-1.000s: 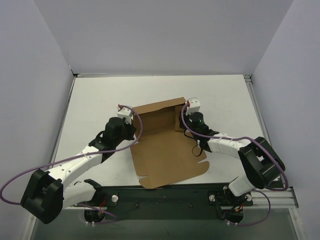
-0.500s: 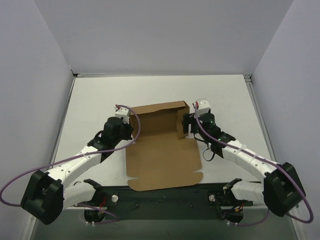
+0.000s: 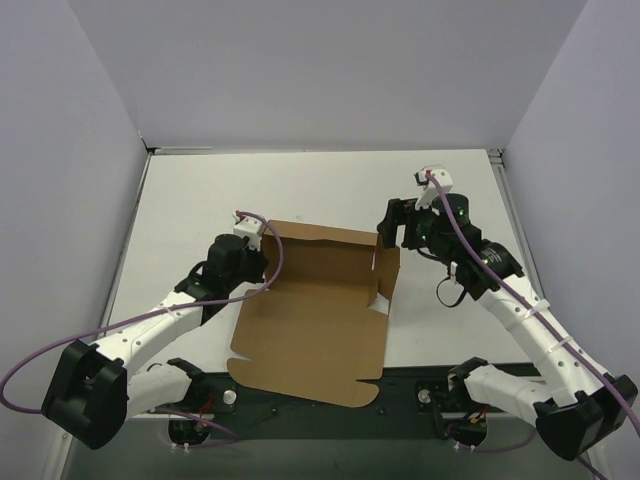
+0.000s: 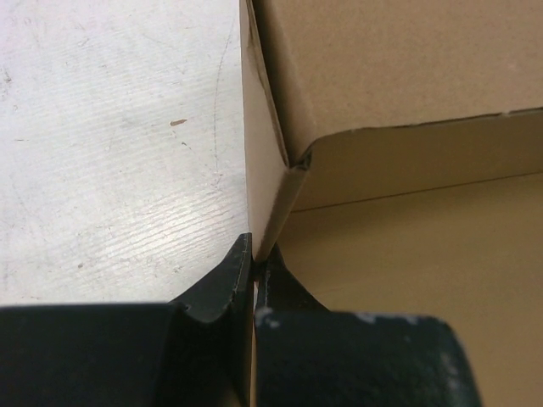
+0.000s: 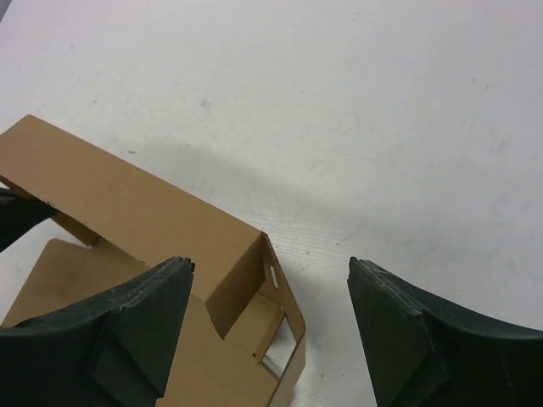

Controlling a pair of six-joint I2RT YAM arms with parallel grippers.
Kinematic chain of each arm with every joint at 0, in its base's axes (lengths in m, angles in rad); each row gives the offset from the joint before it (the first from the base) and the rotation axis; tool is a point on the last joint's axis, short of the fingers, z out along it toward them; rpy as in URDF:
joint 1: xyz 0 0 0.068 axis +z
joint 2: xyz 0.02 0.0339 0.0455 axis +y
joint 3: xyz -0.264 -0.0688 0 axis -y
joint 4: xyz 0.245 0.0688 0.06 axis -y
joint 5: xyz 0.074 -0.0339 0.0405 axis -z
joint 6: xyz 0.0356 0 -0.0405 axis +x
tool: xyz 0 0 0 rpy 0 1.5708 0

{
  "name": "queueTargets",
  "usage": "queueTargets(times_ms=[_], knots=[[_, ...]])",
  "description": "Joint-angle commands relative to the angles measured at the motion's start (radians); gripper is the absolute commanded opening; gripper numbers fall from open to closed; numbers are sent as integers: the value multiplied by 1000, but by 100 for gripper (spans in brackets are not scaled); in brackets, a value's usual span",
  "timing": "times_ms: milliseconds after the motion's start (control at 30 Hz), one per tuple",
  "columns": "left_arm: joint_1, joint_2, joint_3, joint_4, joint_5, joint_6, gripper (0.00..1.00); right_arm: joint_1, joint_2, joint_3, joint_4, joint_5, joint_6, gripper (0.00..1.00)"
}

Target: Fold the paper box

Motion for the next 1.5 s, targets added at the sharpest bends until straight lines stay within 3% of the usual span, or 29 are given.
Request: queueTargets(times_ms=[0,500,867,1467], knots=[[1,-29,3,69,7,6,0,-6,45,48,-126,-102,64,74],[-32,-34,-81,161,-73,34,0,-34,111,-61,-69,-79,147,70],[-48,-48,-116,191,-119,42,0,-59,68,-36,-45,-159,185,75],[-74,-48,-115,186,-136,52,0,-103,106,-87,127,-294,318,74]])
